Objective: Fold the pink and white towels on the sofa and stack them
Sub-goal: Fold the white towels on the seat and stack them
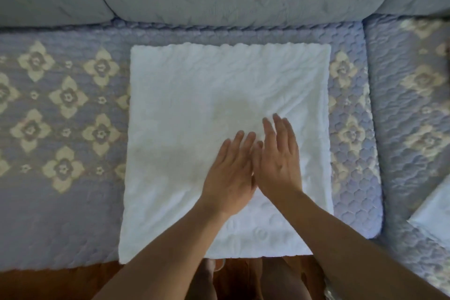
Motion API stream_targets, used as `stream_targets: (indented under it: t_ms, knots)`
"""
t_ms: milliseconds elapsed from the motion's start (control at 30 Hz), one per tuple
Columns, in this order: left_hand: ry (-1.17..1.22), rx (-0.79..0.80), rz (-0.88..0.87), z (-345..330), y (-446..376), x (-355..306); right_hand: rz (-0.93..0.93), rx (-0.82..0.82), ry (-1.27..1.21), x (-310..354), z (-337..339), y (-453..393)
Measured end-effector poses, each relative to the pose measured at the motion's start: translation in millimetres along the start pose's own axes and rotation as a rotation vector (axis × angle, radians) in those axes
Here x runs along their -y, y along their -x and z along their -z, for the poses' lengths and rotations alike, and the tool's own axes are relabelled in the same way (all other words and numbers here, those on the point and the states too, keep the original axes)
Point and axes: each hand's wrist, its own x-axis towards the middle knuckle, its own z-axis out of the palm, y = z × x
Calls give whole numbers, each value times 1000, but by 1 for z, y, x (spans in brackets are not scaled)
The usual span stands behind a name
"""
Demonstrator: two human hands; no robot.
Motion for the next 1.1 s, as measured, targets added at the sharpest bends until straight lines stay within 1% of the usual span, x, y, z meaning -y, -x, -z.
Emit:
stream_targets:
  t_ms: [67,100,133,200,267,300,333,367,400,433,467,500,533,567,633,700,767,800,833,867,933,967,1000,1033,1067,1100]
  knots:
    - [23,-56,18,-14,-17,20,-228,-4,48,-40,-16,-23]
    - [14,-66,55,-17,-23,37,-268,-15,97,-61,-22,-26]
    - [-18,-76,114,-16,-30,58,-251,-22,139,-75,-26,-27]
    - [-72,-92,317,-7,-43,105,-204,-12,175,-83,-30,-27]
    - [-14,-57,587,11,-57,150,-214,-41,178,-75,-30,-27]
    - [26,-53,686,23,-64,167,-242,-55,182,-70,-27,-29]
    - [35,-74,729,34,-72,177,-269,-66,177,-63,-23,-34]
    - [8,-120,702,43,-80,180,-267,-87,162,-54,-18,-40]
    - [-39,-182,602,50,-87,175,-219,-118,149,-42,-13,-50]
    - [-78,-228,462,53,-94,164,-128,-139,144,-28,-10,-62]
    - [-113,-236,324,51,-99,150,-24,-132,157,-16,-12,-78]
    - [-146,-219,227,45,-101,139,59,-103,184,-8,-16,-94]
    - [-163,-191,201,37,-101,134,102,-67,219,-7,-20,-111]
    - [-160,-159,235,28,-99,138,98,-26,257,-14,-22,-128]
    - [-131,-123,328,18,-92,167,12,46,311,-42,-21,-154]
    - [-118,-127,332,17,-81,206,-14,78,350,-66,-17,-165]
    - [-107,-107,358,24,-65,237,-1,93,356,-68,-14,-167]
    - [-105,-100,384,29,-56,240,-1,89,355,-64,-13,-166]
    - [-104,-114,382,35,-46,235,4,72,350,-56,-10,-162]
    - [-102,-144,329,40,-35,219,28,46,341,-45,-5,-153]
    - [-74,-193,124,42,-5,170,162,-3,295,-19,4,-122]
    - [-42,-182,25,39,13,142,267,-15,256,-7,5,-99]
    - [-15,-138,-48,32,32,118,380,-3,219,1,1,-71]
    - [-15,-68,-94,21,50,99,473,50,212,3,-5,-42]
    - [-37,4,-120,8,67,87,518,127,238,-3,-11,-15]
    - [-69,64,-127,-5,83,83,509,193,287,-18,-16,7]
